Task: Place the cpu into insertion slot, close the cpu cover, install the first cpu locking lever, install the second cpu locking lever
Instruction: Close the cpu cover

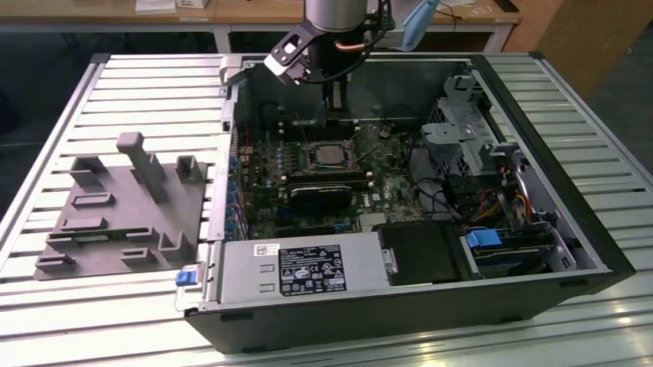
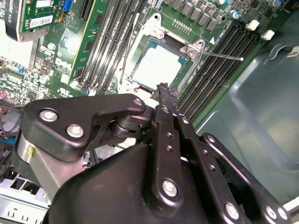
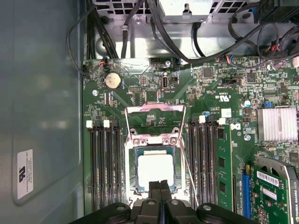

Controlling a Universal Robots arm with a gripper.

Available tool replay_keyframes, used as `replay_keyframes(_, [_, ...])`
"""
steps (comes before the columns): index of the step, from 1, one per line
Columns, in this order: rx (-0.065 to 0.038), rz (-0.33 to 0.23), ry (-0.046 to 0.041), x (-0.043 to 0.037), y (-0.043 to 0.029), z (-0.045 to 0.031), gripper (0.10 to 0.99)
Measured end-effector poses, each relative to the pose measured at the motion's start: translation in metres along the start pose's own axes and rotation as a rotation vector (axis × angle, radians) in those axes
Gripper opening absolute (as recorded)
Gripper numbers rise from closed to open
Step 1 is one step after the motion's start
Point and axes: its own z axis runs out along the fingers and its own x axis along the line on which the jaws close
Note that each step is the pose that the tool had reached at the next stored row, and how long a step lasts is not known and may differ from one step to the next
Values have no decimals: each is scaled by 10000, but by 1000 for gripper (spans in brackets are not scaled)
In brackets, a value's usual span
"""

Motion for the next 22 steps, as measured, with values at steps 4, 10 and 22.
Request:
replay_keyframes(4, [1,-1,-1,0,8,-1,102])
replay_keyframes(10, [0,0,-1,3,51,1,102])
replay_keyframes(22, [1,0,0,8,143,6,102])
